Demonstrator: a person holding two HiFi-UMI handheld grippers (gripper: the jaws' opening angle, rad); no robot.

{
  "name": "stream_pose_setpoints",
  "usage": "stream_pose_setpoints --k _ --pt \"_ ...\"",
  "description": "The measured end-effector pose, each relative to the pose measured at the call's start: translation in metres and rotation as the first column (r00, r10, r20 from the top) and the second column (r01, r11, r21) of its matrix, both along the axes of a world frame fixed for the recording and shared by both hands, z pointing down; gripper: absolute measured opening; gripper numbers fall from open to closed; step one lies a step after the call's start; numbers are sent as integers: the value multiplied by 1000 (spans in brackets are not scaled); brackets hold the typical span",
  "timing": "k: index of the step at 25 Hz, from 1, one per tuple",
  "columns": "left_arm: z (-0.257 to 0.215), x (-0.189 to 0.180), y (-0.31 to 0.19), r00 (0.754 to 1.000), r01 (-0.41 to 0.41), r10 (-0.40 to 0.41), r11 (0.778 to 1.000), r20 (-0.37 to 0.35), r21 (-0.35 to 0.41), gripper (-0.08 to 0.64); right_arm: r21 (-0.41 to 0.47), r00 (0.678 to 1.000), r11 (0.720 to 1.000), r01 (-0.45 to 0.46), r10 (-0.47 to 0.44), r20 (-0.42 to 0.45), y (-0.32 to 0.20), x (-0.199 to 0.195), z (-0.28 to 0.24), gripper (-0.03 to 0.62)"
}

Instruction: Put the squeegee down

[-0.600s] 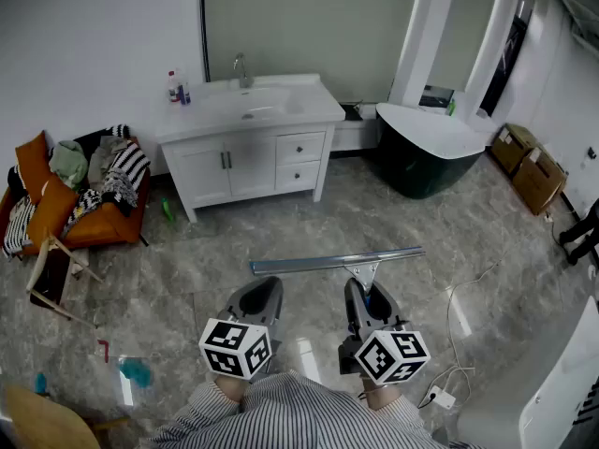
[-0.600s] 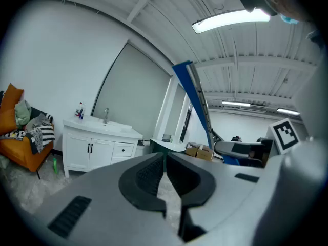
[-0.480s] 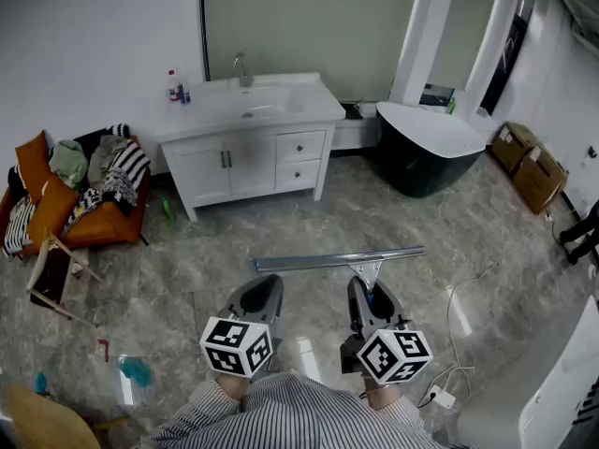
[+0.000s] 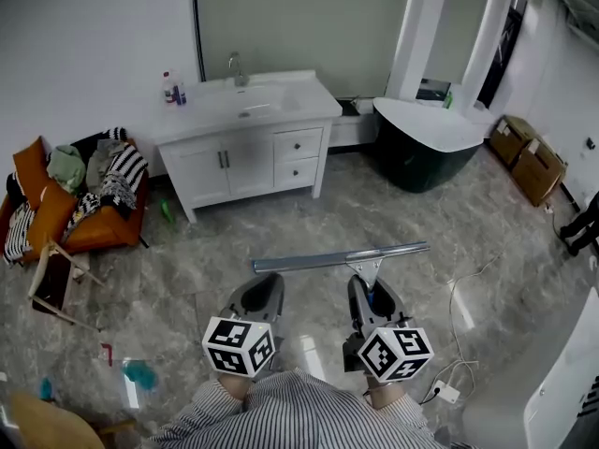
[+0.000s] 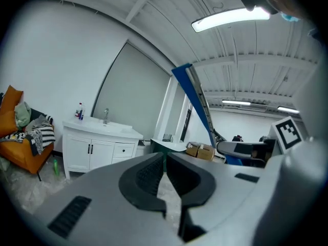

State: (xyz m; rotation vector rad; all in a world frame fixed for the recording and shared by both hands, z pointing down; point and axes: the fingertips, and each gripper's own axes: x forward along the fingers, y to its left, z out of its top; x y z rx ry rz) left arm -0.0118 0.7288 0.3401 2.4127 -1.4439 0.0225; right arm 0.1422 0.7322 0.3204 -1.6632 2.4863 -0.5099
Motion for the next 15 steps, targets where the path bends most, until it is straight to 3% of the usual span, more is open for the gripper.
stream_pose_setpoints --k 15 --pt "-2 -13 -10 998 -43 42 999 43 21 29 19 1000 1000 -2 3 -11 -15 -23 -3 120"
